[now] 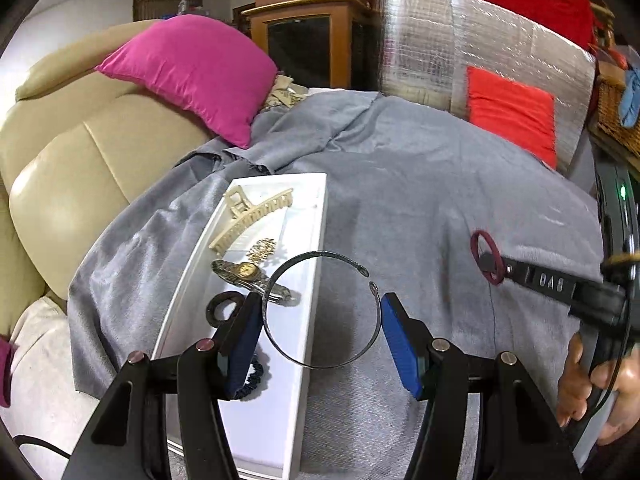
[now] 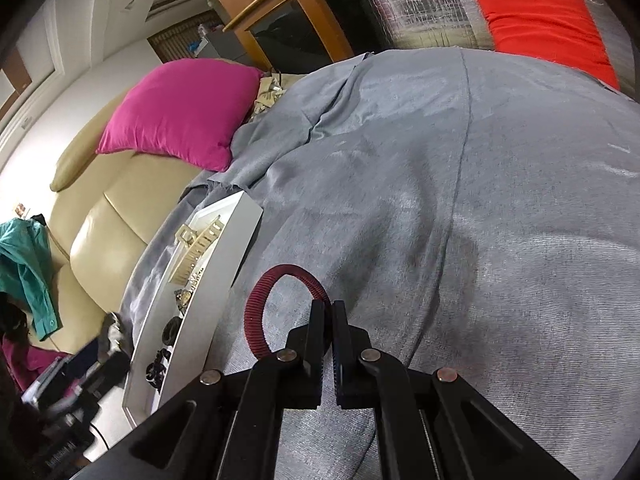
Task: Organize jewelry
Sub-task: 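Lift and carry the bangle and red hair tie toward the white tray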
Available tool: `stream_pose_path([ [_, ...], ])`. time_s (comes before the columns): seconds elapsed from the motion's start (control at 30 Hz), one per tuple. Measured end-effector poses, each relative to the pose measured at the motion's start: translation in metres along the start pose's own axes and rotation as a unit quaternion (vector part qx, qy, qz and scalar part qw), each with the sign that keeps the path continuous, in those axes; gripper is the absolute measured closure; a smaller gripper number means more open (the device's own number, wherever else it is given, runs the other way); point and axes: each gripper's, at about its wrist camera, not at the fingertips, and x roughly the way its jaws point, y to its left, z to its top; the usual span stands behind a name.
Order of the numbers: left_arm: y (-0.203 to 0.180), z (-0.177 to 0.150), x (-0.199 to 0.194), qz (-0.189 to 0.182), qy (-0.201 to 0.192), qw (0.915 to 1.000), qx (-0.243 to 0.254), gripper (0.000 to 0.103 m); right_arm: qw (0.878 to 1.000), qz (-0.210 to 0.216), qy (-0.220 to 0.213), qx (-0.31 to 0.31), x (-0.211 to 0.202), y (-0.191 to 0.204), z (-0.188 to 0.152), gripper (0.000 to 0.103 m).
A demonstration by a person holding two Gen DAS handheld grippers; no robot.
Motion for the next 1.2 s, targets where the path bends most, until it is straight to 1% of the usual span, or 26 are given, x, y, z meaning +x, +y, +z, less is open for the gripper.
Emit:
stream_pose_path([
  [0.17, 0.023, 0.002, -0.007, 0.016, -0.010, 0.9995, -0.026, 0.042, 1.000, -0.003, 0.006, 0.000, 0.004, 0.012, -0.008, 0.099],
  [0.33, 0.050, 0.002, -0.004, 0.025, 0.004, 0.9978, -0.061, 0.042, 1.000, 0.005, 0.018, 0.000, 0.007, 0.038, -0.022, 0.099],
  [0.4, 0.058, 0.001, -0.008, 0.029, -0.001, 0.9970, -0.071, 0.042, 1.000, 0.002, 0.024, -0.005, 0.009, 0.050, -0.026, 0.099],
  [0.47, 0.063, 0.001, -0.013, 0.041, -0.010, 0.9965, -0.071, 0.042, 1.000, -0.001, 0.027, -0.016, 0.008, 0.062, -0.027, 0.099],
  [0.57, 0.075, -0.002, -0.018, 0.047, -0.013, 0.9954, -0.082, 0.042, 0.999, -0.002, 0.021, -0.032, 0.002, 0.082, -0.024, 0.099],
  [0.7, 0.092, -0.011, -0.020, 0.069, -0.005, 0.9932, -0.094, 0.042, 0.998, 0.000, 0.018, -0.054, -0.006, 0.108, -0.020, 0.099],
  [0.9, 0.108, -0.026, -0.020, 0.083, 0.006, 0.9911, -0.104, 0.042, 0.996, 0.005, 0.023, -0.082, -0.006, 0.145, -0.022, 0.099],
  [1.2, 0.123, -0.041, -0.014, 0.089, 0.032, 0.9888, -0.115, 0.042, 0.994, 0.022, 0.035, -0.098, -0.004, 0.173, -0.033, 0.099],
])
